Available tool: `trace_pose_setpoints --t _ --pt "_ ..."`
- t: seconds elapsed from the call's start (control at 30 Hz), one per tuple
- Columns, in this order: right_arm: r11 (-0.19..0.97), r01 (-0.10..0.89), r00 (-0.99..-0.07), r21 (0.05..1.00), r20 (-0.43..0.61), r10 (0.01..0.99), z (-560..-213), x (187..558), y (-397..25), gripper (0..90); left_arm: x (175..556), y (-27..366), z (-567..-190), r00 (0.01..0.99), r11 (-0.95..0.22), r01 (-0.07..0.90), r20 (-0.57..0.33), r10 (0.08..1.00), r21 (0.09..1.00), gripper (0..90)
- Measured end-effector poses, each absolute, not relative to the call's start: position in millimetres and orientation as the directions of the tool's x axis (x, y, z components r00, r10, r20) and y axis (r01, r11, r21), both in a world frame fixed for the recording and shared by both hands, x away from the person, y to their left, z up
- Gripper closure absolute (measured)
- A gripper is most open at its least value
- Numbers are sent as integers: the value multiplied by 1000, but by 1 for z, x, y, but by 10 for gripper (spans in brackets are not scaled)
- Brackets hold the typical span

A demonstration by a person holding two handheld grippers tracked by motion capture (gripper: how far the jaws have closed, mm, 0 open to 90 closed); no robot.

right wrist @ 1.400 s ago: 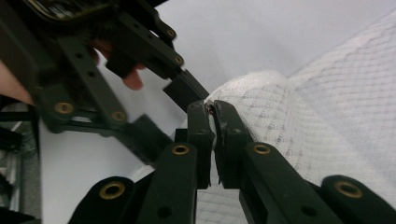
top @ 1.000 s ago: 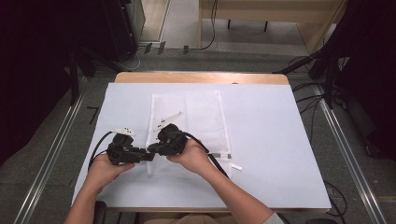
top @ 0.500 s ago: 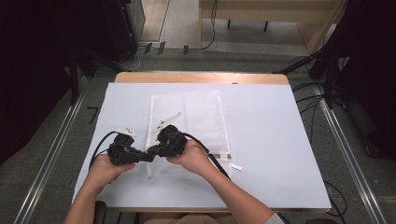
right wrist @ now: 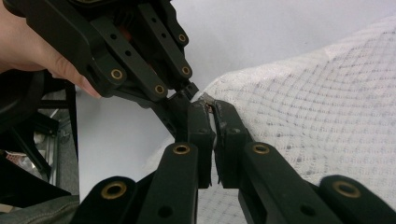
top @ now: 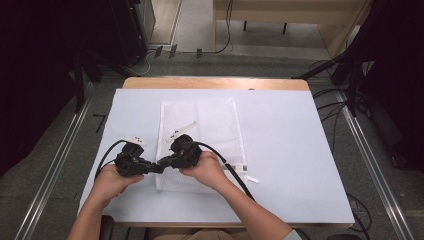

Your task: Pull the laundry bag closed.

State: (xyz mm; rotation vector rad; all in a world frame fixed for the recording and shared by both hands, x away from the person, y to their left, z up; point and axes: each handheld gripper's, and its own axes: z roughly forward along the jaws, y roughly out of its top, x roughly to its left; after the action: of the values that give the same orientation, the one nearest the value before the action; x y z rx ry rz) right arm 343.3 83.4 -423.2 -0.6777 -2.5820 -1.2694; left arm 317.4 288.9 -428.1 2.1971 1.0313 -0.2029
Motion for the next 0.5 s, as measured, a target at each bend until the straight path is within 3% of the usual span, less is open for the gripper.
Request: trace_pose_setpoints --t 0.5 --pt "524 479 -877 704 352 328 -431 343 74 885 316 289 -425 681 -455 716 -385 623 529 886"
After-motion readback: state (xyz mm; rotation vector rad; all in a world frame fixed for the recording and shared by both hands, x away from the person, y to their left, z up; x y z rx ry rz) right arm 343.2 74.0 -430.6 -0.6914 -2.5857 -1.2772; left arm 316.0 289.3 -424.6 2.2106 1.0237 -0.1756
